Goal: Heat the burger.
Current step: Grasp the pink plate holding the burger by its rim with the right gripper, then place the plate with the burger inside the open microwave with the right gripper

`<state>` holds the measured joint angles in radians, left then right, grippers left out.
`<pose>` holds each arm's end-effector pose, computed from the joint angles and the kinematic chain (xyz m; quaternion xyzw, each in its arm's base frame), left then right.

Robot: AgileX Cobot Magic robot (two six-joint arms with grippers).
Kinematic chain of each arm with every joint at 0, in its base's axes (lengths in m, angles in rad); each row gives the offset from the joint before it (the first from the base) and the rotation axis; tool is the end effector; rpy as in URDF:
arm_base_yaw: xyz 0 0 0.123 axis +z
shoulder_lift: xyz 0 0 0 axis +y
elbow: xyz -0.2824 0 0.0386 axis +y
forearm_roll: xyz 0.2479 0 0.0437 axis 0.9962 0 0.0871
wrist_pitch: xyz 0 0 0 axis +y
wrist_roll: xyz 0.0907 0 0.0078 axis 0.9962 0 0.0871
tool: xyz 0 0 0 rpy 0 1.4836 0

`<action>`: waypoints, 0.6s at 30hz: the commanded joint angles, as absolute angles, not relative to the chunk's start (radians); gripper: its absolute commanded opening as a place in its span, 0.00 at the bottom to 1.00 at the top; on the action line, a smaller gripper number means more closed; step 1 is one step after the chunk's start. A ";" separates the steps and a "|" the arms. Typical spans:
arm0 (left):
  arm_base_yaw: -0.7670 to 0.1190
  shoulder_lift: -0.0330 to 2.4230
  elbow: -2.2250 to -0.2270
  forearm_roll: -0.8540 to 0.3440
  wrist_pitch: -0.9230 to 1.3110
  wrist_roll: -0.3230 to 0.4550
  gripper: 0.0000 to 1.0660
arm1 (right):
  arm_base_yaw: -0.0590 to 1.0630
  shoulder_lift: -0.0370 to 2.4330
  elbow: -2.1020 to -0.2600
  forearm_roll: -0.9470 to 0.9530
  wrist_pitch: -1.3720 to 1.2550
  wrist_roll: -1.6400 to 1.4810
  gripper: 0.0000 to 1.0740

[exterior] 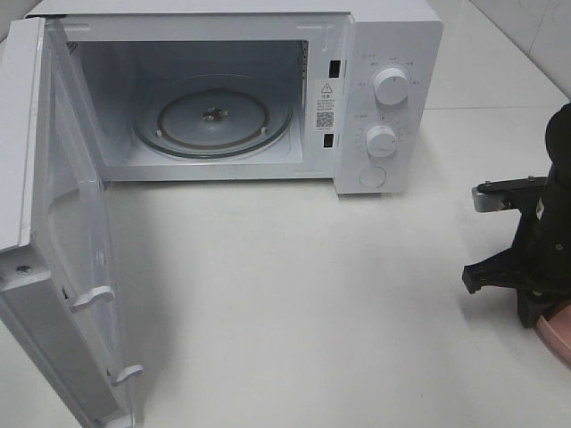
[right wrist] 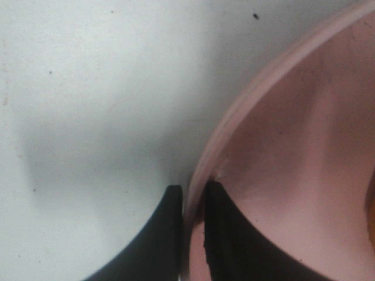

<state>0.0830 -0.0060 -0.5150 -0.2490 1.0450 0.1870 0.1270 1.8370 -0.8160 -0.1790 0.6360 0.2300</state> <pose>-0.0067 -0.0200 0.2846 0.0486 0.8356 -0.0512 0.5448 0.2780 0.0258 0.1062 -0.0205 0.9984 -0.0522 0.0099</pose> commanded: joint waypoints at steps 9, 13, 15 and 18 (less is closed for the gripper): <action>0.078 -0.026 -0.514 -0.249 1.039 0.181 0.92 | 0.130 1.854 -0.808 -0.159 0.621 0.225 0.00; 0.078 -0.026 -0.514 -0.249 1.039 0.181 0.92 | 0.130 1.841 -0.808 -0.164 0.653 0.243 0.00; 0.078 -0.026 -0.514 -0.249 1.039 0.181 0.92 | 0.130 1.824 -0.808 -0.166 0.664 0.245 0.00; 0.078 -0.026 -0.514 -0.249 1.039 0.181 0.92 | 0.130 1.792 -0.808 -0.181 0.672 0.258 0.00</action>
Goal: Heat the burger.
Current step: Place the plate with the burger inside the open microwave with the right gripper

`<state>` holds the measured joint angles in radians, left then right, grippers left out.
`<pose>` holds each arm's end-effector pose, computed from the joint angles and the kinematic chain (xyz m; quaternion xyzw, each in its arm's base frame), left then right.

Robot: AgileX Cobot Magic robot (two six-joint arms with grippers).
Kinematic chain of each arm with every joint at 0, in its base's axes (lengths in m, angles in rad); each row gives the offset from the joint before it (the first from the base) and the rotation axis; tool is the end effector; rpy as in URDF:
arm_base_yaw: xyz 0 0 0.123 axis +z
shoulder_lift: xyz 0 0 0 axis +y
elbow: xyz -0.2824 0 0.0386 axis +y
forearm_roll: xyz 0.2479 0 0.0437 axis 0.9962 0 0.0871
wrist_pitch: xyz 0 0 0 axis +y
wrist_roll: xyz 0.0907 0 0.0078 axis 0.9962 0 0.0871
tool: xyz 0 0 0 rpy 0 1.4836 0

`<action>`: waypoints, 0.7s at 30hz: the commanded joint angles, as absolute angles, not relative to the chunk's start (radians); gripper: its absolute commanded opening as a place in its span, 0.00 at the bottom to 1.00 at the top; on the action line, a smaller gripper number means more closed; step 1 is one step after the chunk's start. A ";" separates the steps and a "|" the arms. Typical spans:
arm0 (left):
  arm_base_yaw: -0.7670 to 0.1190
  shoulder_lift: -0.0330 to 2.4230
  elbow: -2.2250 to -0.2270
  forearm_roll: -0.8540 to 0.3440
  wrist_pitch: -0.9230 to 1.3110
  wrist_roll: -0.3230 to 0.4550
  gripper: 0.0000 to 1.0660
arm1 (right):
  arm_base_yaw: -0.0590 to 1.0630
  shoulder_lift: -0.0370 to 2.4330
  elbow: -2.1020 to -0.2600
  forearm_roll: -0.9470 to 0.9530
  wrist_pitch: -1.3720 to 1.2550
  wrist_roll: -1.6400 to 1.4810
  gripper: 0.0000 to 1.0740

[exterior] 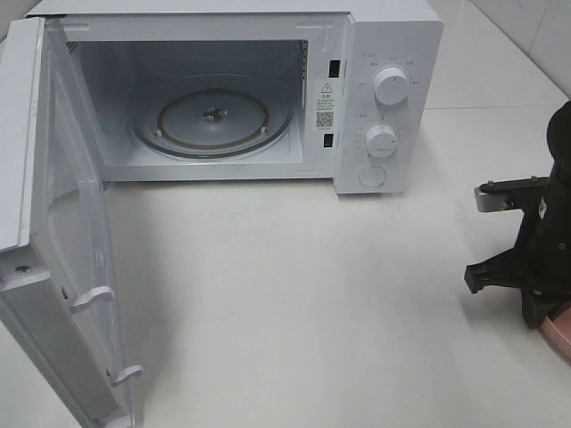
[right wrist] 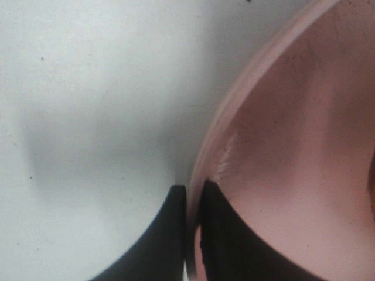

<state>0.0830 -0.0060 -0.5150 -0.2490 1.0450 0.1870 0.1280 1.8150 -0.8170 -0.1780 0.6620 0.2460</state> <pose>-0.0067 -0.0200 0.2846 0.0486 0.8356 -0.0512 0.5448 0.2762 0.0255 0.1125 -0.0113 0.9984 -0.0538 0.0092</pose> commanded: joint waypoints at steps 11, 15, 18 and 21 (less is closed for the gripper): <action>0.078 -0.026 -0.514 -0.249 1.039 0.181 0.92 | 0.181 1.760 -0.808 -0.373 0.735 0.453 0.00; 0.078 -0.026 -0.514 -0.249 1.039 0.181 0.92 | 0.209 1.760 -0.808 -0.430 0.757 0.506 0.00; 0.078 -0.026 -0.514 -0.249 1.039 0.181 0.92 | 0.234 1.760 -0.808 -0.483 0.781 0.558 0.00; 0.078 -0.026 -0.514 -0.249 1.039 0.181 0.92 | 0.266 1.760 -0.808 -0.543 0.806 0.608 0.00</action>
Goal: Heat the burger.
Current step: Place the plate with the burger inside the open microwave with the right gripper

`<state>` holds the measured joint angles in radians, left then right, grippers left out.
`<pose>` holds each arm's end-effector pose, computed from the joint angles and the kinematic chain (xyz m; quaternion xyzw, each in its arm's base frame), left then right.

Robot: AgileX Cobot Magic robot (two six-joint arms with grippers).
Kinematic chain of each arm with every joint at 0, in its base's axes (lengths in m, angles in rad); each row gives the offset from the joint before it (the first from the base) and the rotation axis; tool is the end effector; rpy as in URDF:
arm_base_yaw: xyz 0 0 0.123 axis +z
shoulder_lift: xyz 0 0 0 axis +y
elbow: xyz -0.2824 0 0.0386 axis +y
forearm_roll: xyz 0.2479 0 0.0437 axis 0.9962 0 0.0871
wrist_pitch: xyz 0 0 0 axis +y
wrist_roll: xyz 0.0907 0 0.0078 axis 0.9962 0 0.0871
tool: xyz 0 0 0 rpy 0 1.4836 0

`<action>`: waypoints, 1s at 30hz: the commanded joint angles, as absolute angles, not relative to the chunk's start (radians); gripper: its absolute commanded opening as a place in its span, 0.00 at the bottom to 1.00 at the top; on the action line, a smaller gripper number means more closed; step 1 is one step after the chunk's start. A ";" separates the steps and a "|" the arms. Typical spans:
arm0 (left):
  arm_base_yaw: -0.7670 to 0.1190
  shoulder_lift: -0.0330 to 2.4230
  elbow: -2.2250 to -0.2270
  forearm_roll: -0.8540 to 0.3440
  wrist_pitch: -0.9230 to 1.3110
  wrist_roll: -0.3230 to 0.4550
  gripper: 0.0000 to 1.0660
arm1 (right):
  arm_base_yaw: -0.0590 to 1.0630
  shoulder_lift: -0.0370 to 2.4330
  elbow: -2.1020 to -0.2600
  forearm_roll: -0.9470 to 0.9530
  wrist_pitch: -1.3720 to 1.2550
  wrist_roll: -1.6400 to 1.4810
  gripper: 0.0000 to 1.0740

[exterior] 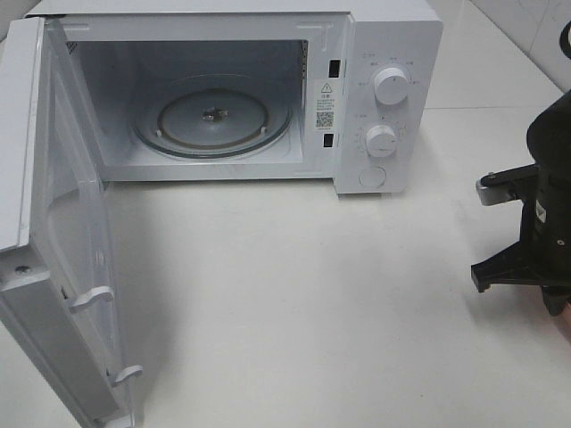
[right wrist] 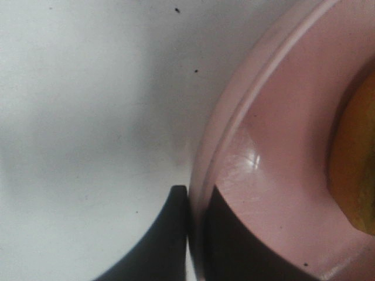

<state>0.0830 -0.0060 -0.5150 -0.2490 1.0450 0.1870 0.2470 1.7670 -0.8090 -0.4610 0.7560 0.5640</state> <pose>-0.0067 -0.0200 0.2846 0.0486 0.8356 -0.0512 0.5448 0.2696 0.0393 0.1281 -0.0148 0.9879 -0.1504 0.0349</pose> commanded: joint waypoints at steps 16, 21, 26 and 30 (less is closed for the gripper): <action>0.078 -0.026 -0.514 -0.249 1.039 0.181 0.92 | 0.366 1.760 -0.808 -0.616 0.917 0.657 0.00; 0.078 -0.026 -0.514 -0.249 1.039 0.181 0.92 | 0.404 1.747 -0.801 -0.612 0.935 0.653 0.00; 0.078 -0.026 -0.514 -0.249 1.039 0.181 0.92 | 0.455 1.712 -0.748 -0.608 0.931 0.659 0.00; 0.078 -0.026 -0.514 -0.249 1.039 0.181 0.92 | 0.509 1.661 -0.718 -0.606 0.943 0.666 0.00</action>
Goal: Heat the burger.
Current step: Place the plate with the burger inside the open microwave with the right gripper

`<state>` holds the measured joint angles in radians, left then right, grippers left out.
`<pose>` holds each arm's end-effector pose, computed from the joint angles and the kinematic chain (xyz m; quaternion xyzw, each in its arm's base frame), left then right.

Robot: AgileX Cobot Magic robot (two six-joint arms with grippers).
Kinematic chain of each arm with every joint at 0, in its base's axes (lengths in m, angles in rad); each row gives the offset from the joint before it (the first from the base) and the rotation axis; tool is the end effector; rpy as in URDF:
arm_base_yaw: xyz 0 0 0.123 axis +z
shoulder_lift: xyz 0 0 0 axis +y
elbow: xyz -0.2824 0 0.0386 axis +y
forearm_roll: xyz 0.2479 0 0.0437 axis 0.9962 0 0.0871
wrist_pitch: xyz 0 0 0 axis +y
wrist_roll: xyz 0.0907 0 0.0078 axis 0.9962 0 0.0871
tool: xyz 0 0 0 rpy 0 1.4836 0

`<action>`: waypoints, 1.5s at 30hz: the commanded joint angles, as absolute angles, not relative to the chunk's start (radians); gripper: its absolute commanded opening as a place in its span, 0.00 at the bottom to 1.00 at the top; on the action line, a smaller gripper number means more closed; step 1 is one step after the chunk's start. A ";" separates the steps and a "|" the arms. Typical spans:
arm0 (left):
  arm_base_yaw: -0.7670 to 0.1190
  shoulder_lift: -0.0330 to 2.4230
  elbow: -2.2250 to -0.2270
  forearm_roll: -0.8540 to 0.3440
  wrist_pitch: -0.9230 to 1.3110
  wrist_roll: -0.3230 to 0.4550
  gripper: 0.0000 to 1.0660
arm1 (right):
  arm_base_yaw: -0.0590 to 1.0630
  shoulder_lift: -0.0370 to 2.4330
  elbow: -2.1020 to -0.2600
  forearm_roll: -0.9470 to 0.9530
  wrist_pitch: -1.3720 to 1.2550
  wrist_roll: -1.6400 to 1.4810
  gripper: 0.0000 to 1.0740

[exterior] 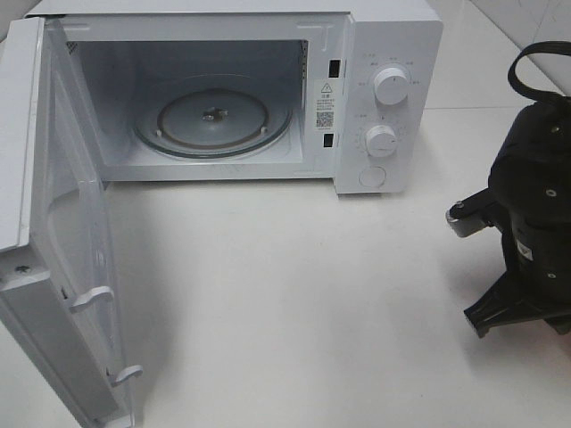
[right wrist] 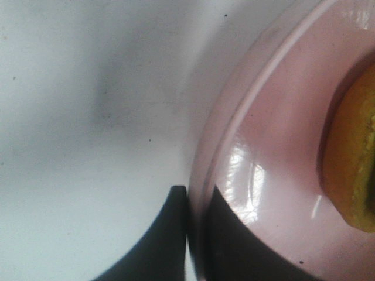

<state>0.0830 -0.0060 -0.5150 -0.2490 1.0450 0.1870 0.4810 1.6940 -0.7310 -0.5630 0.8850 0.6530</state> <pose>-0.0067 -0.0200 0.2846 0.0486 0.8356 -0.0512 0.5448 0.2315 0.0784 0.1376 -0.1127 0.9696 -0.2154 0.0291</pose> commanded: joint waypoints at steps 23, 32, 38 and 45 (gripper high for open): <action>0.078 -0.026 -0.514 -0.249 1.039 0.181 0.92 | 0.783 1.525 -0.630 -0.601 1.074 0.694 0.00; 0.078 -0.026 -0.514 -0.249 1.039 0.181 0.92 | 0.899 1.525 -0.628 -0.604 1.080 0.692 0.00; 0.078 -0.026 -0.514 -0.249 1.039 0.181 0.92 | 0.995 1.525 -0.628 -0.614 1.081 0.691 0.00; 0.078 -0.026 -0.514 -0.249 1.039 0.181 0.92 | 1.081 1.525 -0.628 -0.614 1.081 0.691 0.00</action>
<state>0.0830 -0.0060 -0.5150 -0.2490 1.0450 0.1870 1.0770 1.5320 -0.6350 -0.5570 1.0310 0.6820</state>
